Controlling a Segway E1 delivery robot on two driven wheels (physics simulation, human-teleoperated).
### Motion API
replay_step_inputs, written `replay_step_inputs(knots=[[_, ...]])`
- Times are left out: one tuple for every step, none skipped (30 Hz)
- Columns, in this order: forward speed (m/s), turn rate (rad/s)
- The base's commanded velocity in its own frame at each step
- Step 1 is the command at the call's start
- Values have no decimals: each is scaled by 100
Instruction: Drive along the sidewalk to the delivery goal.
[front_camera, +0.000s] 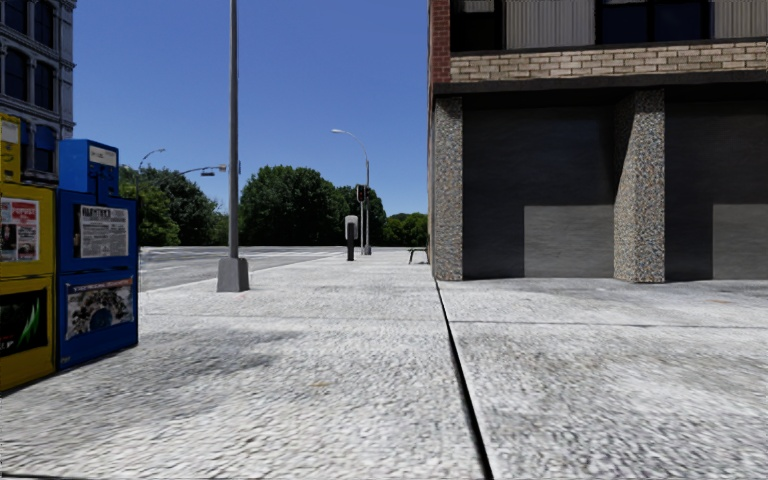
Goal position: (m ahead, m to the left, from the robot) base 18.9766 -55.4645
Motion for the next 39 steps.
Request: replay_step_inputs(knots=[[200,0],[200,0],[200,0],[200,0],[200,0],[200,0],[200,0],[200,0],[200,0],[200,0],[200,0],[200,0],[200,0],[200,0],[200,0],[200,0],[200,0],[200,0],[200,0],[200,0],[200,0],[200,0],[200,0],[200,0],[200,0],[200,0],[200,0],[200,0],[200,0],[200,0],[200,0],[200,0],[200,0],[200,0],[200,0],[200,0],[200,0],[200,0],[200,0]])
